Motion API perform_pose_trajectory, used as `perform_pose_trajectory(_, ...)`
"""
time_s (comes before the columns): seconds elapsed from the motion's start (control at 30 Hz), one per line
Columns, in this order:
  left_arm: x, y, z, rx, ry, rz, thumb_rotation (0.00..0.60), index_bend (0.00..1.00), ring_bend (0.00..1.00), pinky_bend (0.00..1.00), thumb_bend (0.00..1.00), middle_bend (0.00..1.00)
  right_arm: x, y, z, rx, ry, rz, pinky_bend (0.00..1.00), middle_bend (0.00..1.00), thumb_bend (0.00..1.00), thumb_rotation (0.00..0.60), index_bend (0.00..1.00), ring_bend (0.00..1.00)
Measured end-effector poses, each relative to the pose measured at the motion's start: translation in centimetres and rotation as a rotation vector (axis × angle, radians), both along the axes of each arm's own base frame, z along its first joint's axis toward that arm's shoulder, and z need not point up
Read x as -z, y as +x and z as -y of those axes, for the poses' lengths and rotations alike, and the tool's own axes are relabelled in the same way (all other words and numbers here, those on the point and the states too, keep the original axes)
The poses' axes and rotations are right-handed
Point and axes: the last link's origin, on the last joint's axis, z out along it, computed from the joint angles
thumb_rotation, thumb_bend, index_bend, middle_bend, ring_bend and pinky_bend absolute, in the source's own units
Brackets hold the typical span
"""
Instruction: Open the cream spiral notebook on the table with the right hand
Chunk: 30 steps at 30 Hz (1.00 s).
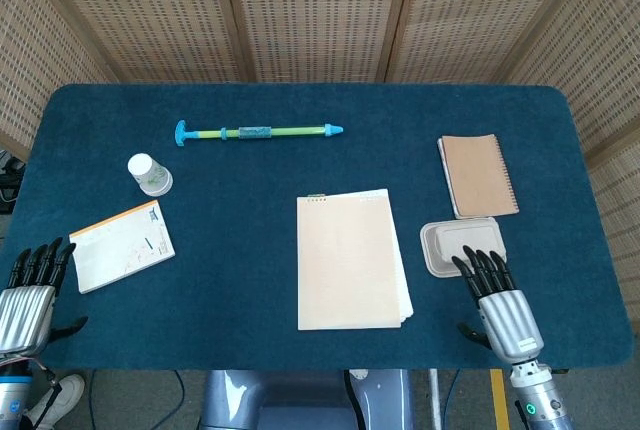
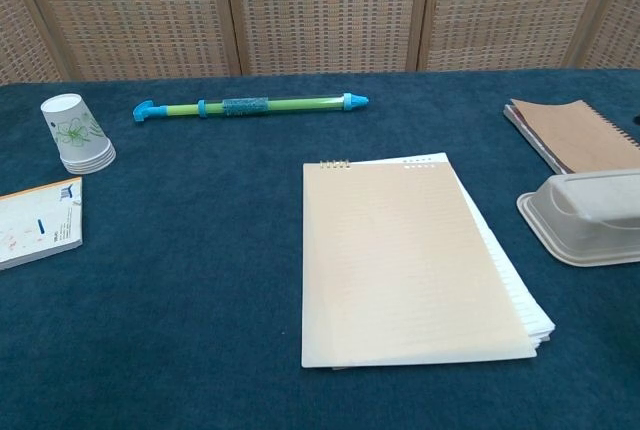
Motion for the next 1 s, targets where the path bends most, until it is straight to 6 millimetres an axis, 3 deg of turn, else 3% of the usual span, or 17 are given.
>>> perform_pose_trajectory(0.1, 0.0, 0.0, 0.0, 0.002, -0.001, 0.003, 0.6, 0.0, 0.0, 0.0, 0.12, 0.0, 1.7, 0.9, -0.1, -0.019, 0.042, -0.001, 0.0, 0.0, 0.41, 0.6, 0.06, 0.0)
perform_pose_trajectory(0.33, -0.1, -0.1, 0.0, -0.004, -0.001, 0.01, 0.6, 0.0, 0.0, 0.0, 0.12, 0.0, 5.9, 2.9, 0.0, -0.033, 0.141, 0.023, 0.0, 0.0, 0.46, 0.6, 0.07, 0.0)
perform_pose_trajectory(1.0, -0.2, -0.2, -0.2, -0.005, 0.001, 0.016, 0.6, 0.0, 0.0, 0.0, 0.12, 0.0, 10.9, 4.0, 0.3, 0.012, 0.271, 0.074, 0.0, 0.0, 0.45, 0.6, 0.07, 0.0)
